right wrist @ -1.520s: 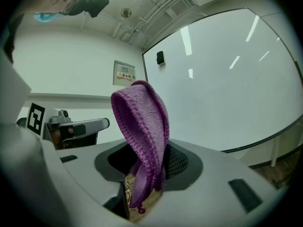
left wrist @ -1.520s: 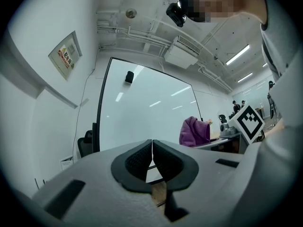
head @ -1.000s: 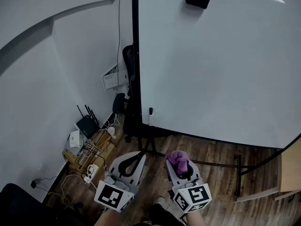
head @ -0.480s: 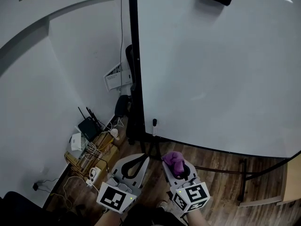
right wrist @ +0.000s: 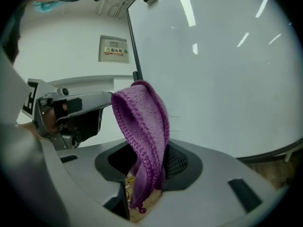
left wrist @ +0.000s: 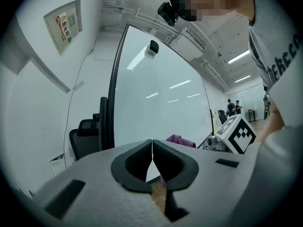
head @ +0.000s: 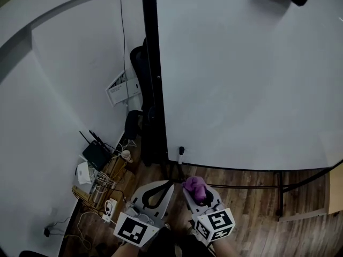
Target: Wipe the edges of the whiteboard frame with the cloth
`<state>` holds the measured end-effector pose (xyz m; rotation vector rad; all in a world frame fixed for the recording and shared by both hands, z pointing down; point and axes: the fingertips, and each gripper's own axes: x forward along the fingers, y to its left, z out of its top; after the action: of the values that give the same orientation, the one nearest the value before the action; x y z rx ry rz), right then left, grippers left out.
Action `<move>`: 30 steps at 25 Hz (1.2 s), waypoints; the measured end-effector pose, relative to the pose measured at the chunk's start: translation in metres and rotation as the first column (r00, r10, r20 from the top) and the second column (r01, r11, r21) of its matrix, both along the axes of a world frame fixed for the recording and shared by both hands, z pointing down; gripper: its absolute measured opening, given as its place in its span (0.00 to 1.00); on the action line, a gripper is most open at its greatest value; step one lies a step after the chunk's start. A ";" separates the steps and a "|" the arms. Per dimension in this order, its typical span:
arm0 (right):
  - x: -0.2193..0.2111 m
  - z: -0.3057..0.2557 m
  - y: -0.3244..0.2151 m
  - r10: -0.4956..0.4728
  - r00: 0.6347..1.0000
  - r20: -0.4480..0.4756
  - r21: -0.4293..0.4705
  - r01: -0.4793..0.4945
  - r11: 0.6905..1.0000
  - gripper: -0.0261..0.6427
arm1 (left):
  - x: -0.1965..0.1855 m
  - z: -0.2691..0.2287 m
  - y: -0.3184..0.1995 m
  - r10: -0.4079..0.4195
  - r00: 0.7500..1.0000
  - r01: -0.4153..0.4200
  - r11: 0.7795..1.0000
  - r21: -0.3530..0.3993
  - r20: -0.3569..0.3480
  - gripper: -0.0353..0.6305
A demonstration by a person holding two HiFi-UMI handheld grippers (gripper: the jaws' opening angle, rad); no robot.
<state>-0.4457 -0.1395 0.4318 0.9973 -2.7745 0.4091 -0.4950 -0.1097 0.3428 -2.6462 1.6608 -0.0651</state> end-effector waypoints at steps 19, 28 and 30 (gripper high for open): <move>-0.072 0.108 -0.043 0.145 0.988 -0.049 -0.100 -0.150 0.984 0.28 | -0.050 0.063 -0.032 0.155 0.988 -0.154 0.986 -0.066 -0.003 0.08; -0.095 0.139 -0.070 0.161 0.985 -0.061 -0.098 -0.166 0.981 0.28 | -0.061 0.089 -0.036 0.150 0.988 -0.152 0.983 -0.098 -0.025 0.08; -0.102 0.142 -0.076 0.158 0.985 -0.068 -0.094 -0.164 0.982 0.29 | -0.063 0.092 -0.037 0.151 0.988 -0.153 0.983 -0.105 -0.024 0.08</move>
<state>-0.5478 -0.2156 0.5737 1.1936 -2.6020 0.5242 -0.5579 -0.1462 0.4346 -2.8501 1.4935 -0.1336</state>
